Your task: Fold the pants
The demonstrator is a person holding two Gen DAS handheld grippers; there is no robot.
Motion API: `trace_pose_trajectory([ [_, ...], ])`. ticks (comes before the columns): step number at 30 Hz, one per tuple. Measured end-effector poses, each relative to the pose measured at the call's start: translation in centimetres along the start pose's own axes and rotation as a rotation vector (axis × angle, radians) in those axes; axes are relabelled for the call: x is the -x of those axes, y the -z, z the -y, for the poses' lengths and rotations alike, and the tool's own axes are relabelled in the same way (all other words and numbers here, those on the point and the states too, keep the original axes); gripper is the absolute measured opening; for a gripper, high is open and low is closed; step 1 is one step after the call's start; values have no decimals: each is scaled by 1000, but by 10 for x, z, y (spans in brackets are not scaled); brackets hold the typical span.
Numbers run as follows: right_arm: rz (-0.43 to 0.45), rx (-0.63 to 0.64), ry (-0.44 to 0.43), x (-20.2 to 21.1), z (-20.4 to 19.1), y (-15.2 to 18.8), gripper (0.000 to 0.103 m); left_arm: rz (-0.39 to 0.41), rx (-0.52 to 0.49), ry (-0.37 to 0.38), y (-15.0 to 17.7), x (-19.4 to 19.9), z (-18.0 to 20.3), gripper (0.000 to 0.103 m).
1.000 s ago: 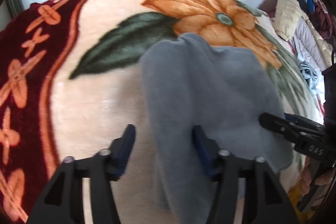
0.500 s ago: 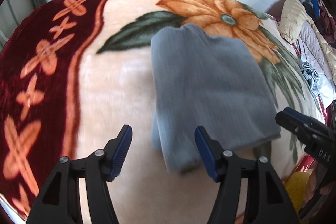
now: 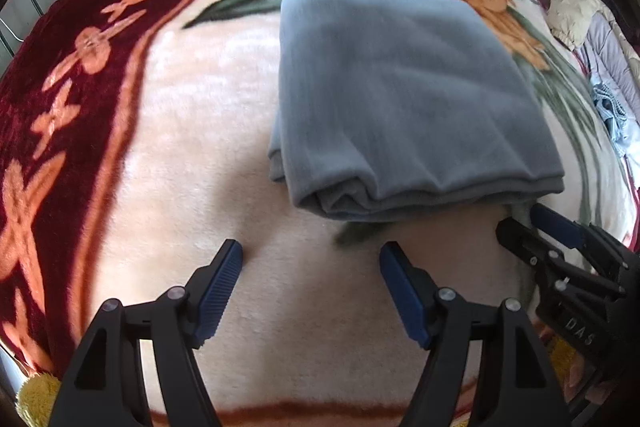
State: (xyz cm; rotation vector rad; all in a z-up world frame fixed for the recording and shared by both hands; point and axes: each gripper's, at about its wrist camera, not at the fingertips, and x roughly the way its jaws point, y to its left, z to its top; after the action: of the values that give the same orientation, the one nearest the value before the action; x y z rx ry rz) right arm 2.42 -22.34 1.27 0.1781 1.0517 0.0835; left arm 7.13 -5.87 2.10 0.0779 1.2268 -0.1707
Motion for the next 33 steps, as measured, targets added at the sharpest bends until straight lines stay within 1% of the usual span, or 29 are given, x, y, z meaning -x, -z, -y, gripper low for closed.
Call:
trace_pose_trajectory([
  [2,5,1,-7,-1,-1,0,61,6,-2,-5,0,-1,2,81],
  [6,16,0,-8,-2,-1,1,65,3,8,1,0,-4,4,87],
  [8,27,-2,-14,-3,-2,2,68,7,2,-1,0,-5,6,89],
  [11,32,1,-17,-5,-3,2,71,13,-5,-13,0,-7,8,89],
  [16,43,12,-12,-5,-6,4,73,16,16,-12,-1,-8,7,89],
  [33,55,5,-23,-6,-4,5,75,10,20,-13,-1,-9,6,89],
])
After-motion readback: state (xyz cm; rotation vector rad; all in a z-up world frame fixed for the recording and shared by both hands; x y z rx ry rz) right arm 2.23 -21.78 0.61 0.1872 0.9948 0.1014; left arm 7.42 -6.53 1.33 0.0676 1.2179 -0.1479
